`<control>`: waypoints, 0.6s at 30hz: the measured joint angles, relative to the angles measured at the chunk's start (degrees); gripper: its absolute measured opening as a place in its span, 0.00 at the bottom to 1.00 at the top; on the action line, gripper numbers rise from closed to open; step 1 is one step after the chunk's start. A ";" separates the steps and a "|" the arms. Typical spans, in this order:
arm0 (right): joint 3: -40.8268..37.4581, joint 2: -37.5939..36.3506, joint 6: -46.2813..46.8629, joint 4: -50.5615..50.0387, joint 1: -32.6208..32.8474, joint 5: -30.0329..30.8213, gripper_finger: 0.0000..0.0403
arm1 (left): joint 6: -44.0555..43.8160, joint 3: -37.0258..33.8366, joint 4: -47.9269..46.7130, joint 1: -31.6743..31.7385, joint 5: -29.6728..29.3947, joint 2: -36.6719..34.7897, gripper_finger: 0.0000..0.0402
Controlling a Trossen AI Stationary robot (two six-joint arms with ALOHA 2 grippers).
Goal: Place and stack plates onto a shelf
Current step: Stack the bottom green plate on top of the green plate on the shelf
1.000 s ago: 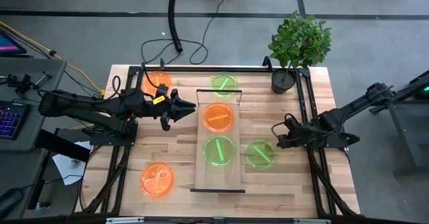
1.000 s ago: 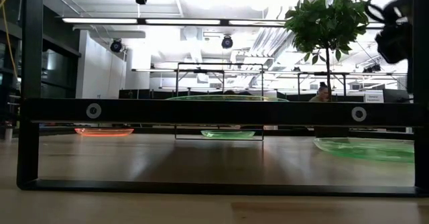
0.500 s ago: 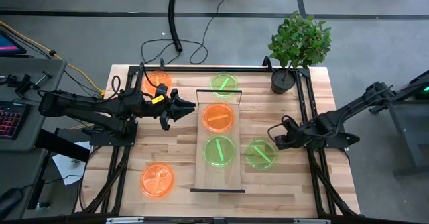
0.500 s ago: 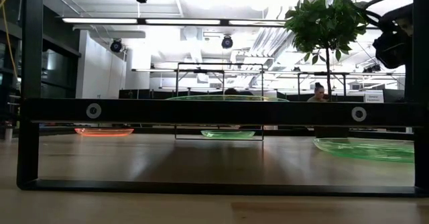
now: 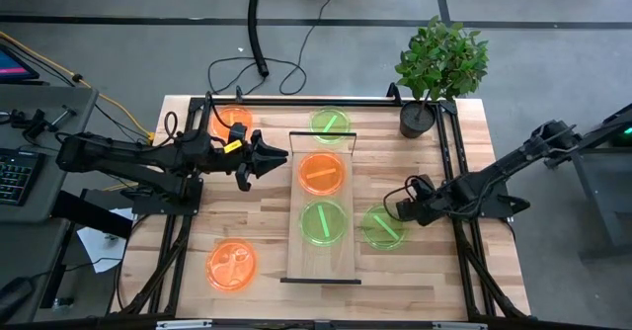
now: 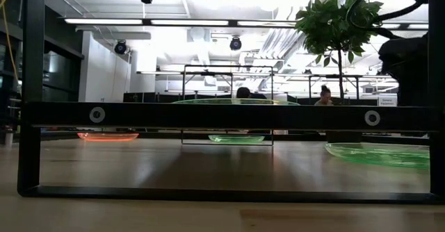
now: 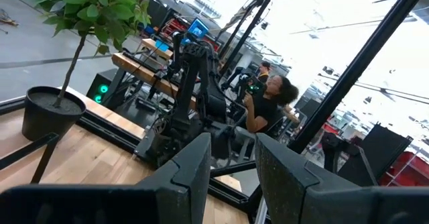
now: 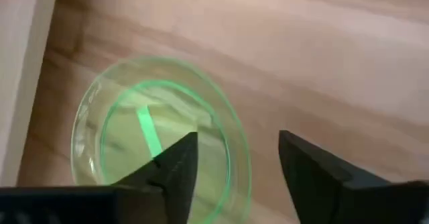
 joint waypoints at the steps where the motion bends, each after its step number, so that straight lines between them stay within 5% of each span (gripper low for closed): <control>1: -0.60 0.56 -0.50 1.99 0.00 0.71 0.49 | 0.01 0.00 -0.01 0.00 -0.06 0.01 0.26; 6: -7.87 2.06 -1.47 18.20 0.02 1.21 0.51 | -0.01 0.00 -0.02 0.01 -0.12 -0.02 0.26; 18: -16.19 1.54 -3.94 33.48 0.86 5.44 0.45 | -0.14 0.00 -0.04 0.00 -0.22 -0.01 0.26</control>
